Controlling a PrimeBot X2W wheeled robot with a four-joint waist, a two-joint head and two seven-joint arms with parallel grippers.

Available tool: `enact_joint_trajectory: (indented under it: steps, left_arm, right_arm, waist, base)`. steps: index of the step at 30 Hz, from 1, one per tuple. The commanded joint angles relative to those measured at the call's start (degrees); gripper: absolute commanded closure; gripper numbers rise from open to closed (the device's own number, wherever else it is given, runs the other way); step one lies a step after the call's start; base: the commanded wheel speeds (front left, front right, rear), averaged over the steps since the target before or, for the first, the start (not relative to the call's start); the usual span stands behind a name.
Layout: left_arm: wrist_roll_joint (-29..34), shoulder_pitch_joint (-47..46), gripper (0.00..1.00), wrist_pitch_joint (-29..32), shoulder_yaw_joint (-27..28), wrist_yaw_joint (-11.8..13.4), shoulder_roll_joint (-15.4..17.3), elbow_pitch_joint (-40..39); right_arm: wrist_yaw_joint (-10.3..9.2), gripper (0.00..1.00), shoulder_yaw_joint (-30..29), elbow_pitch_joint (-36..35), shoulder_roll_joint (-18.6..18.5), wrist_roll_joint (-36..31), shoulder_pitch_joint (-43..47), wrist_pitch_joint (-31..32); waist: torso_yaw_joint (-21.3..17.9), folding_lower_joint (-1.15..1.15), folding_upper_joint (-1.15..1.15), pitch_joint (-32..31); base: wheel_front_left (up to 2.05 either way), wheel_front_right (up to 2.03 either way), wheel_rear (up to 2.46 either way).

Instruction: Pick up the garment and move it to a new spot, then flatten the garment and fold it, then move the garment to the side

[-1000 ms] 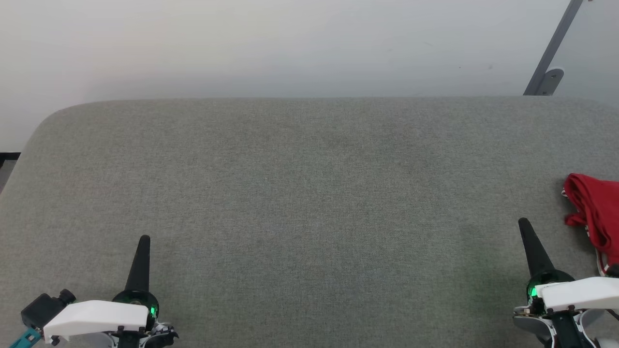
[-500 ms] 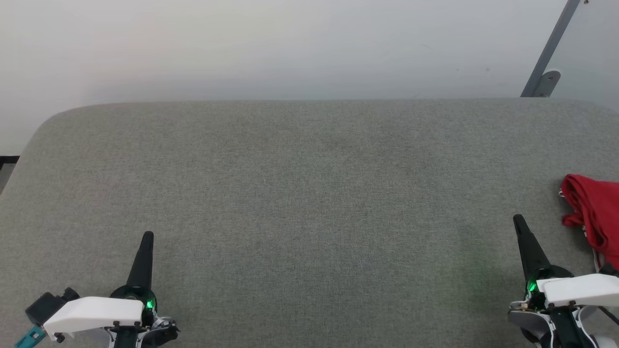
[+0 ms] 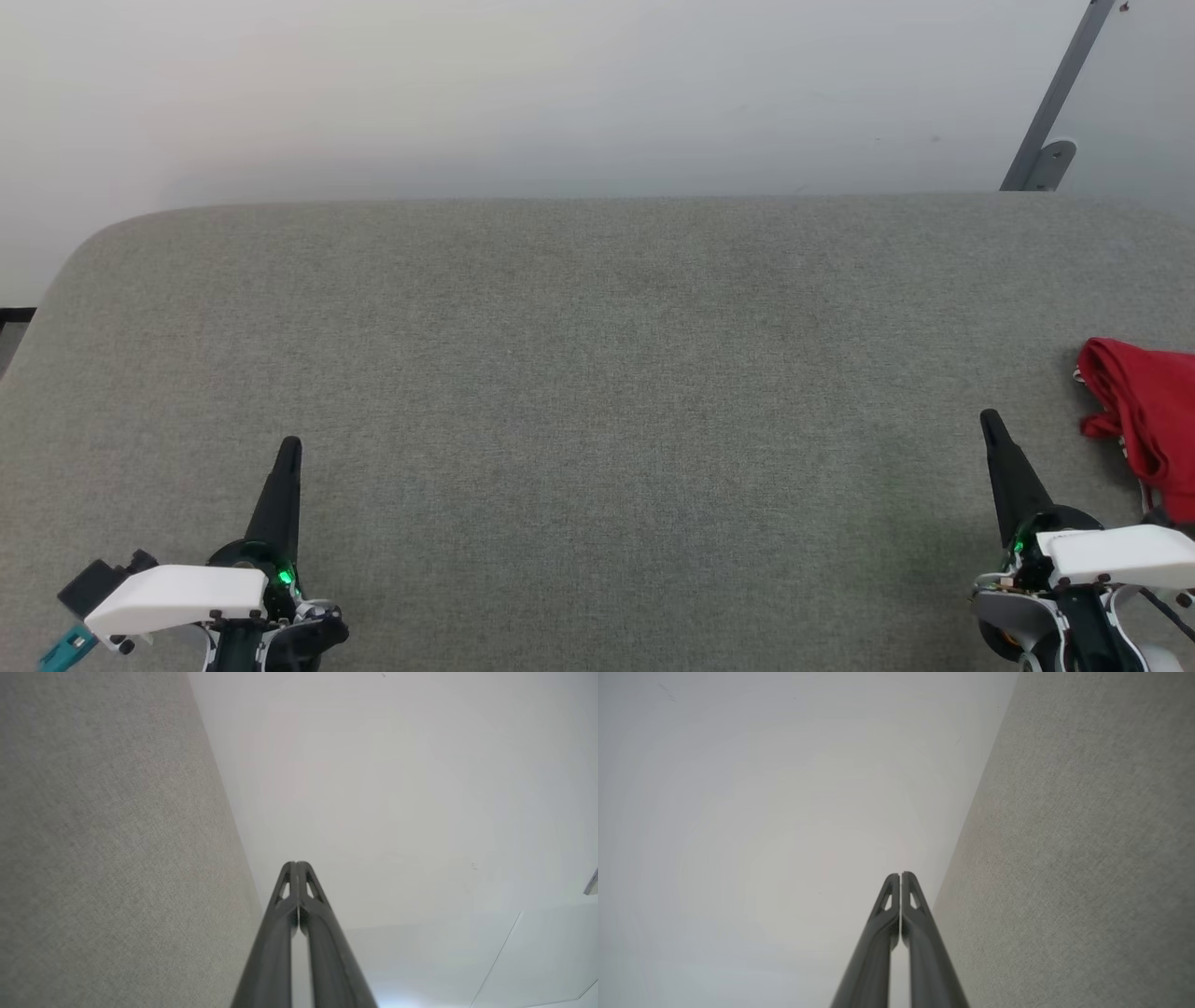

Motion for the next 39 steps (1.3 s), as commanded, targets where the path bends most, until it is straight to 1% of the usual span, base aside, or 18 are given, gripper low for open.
enact_joint_trajectory:
  steps: [1, 19, 39]
  left_arm:
    - [-1.44, -0.99, 1.00, 0.42, 0.19, -0.15, 0.15, 0.09]
    - [-7.98, -2.12, 1.00, 2.35, 0.44, -0.18, -0.25, 1.00]
    - [-7.38, -2.15, 1.00, 2.60, 0.76, -0.18, -0.51, 0.99]
  right_arm:
    - [0.02, 1.00, -0.23, -0.02, 0.24, 1.27, -0.70, 0.41]
    - [0.02, 1.00, -0.35, 1.14, 1.37, 6.99, -1.62, 1.66]
    - [0.02, 1.00, -0.37, 1.09, 1.31, 6.75, -1.38, 1.56]
  waist:
    - [-0.03, 0.00, 0.00, -0.06]
    - [-0.32, 0.00, 0.00, -0.57]
    - [-0.33, 0.00, 0.00, -0.57]
  base:
    - [0.00, 0.00, 0.00]
    - [0.00, 0.00, 0.00]
    - [0.00, 0.00, 0.00]
